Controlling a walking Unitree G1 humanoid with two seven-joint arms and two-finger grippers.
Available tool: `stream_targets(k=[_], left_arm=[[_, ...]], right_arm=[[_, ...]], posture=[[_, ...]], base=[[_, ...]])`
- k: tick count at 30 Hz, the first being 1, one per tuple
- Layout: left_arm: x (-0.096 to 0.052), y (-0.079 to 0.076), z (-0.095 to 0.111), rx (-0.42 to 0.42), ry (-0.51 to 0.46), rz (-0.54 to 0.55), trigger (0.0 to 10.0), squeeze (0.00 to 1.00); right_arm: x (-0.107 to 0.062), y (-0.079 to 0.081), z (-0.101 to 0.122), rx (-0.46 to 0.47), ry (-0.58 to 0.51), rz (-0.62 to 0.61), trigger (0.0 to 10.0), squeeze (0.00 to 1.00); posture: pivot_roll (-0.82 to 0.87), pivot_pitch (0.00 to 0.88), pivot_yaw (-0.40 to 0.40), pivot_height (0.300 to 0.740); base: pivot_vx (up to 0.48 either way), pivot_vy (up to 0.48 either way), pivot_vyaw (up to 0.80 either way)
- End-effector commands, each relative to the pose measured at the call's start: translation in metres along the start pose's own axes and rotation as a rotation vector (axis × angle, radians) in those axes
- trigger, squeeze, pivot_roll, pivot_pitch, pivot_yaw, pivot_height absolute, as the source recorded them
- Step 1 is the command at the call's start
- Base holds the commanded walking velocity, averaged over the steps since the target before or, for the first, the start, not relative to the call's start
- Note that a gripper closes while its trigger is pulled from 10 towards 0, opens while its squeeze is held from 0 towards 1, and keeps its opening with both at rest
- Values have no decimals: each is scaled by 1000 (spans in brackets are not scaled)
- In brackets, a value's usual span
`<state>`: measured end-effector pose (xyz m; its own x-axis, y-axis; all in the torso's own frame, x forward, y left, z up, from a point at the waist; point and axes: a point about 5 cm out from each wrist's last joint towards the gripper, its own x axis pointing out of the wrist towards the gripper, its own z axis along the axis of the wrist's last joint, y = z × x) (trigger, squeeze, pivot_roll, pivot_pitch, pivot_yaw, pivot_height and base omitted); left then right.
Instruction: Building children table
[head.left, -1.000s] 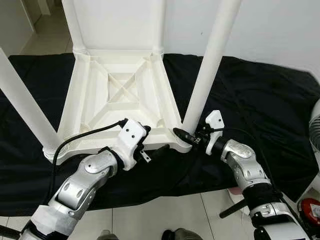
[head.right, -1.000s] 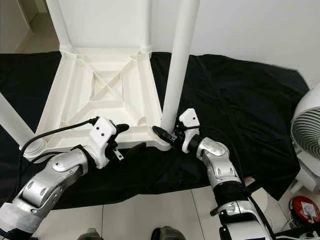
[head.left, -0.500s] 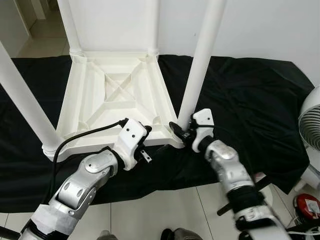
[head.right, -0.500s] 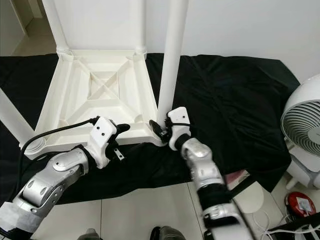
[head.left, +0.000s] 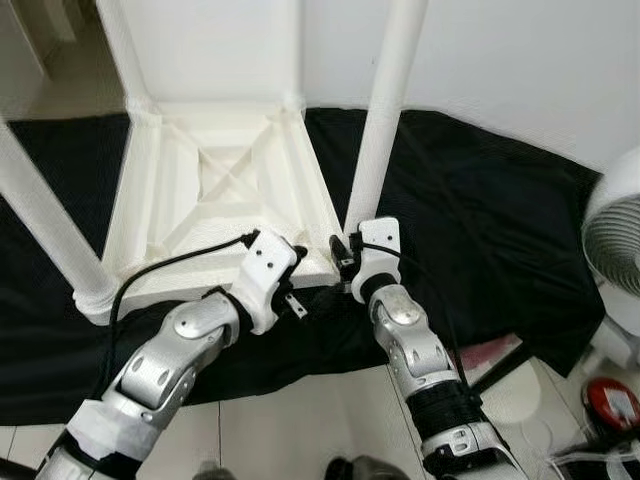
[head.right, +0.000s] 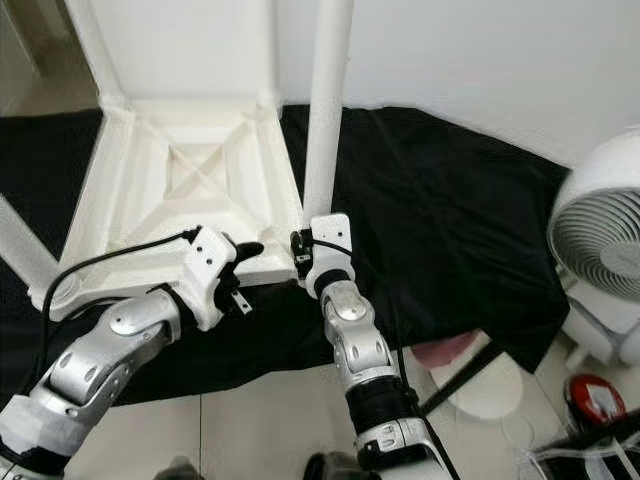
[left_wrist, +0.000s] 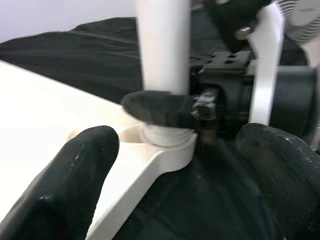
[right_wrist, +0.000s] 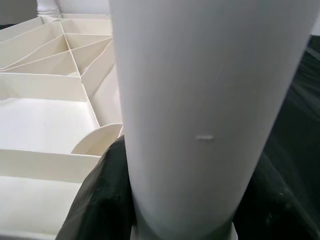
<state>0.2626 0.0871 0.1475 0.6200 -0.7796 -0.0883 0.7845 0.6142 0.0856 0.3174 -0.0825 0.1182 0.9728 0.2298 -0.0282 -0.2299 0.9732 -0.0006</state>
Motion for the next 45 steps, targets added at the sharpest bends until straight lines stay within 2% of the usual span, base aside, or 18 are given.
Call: stream_targets(k=[1, 4, 8, 10, 14, 15, 18, 20, 23, 45], left_arm=[[1, -6, -1, 6, 7, -140, 10000, 0], [1, -7, -1, 4, 7, -138, 10000, 0], [-1, -9, -3, -10, 7, -129, 10000, 0], [-2, -10, -3, -11, 8, -130, 10000, 0], [-3, -10, -4, -13, 11, -128, 10000, 0], [-2, -9, -3, -14, 4, -115, 10000, 0], [-2, -7, -2, -15, -7, -94, 10000, 0], [-2, -7, -1, -15, -13, -109, 10000, 0], [-2, -8, -1, -15, -16, -112, 10000, 0], [-1, -2, 1, -19, -27, -89, 10000, 0]], right_arm=[[-1, -6, -5, 11, 28, -22, 10000, 1000], [-1, -9, -1, 29, 7, -6, 10000, 1000], [-3, -26, 2, -8, -12, -1, 10000, 1000], [-4, -29, 4, -5, -24, 45, 10000, 1000], [-5, -32, 8, -1, -52, 55, 10000, 1000], [-6, -30, 10, -3, -76, 81, 10000, 0], [-8, -26, 13, -7, -114, 121, 10000, 0], [-12, -26, 17, 25, -169, 123, 10000, 0], [-15, -25, 19, 47, -197, 138, 10000, 0], [-21, -27, 14, 4, -198, 202, 10000, 0]], posture=[[80, 0, -57, 740], [84, 0, -61, 740], [90, 0, -67, 740], [92, 0, -68, 740], [92, 0, -68, 740], [95, 0, -72, 740], [95, 0, -72, 740], [97, 0, -74, 740], [98, 0, -74, 740], [96, 0, -72, 740]], base=[[0, 0, 0], [0, 0, 0], [0, 0, 0], [0, 0, 0], [0, 0, 0], [0, 0, 0], [0, 0, 0], [0, 0, 0], [0, 0, 0], [0, 0, 0]])
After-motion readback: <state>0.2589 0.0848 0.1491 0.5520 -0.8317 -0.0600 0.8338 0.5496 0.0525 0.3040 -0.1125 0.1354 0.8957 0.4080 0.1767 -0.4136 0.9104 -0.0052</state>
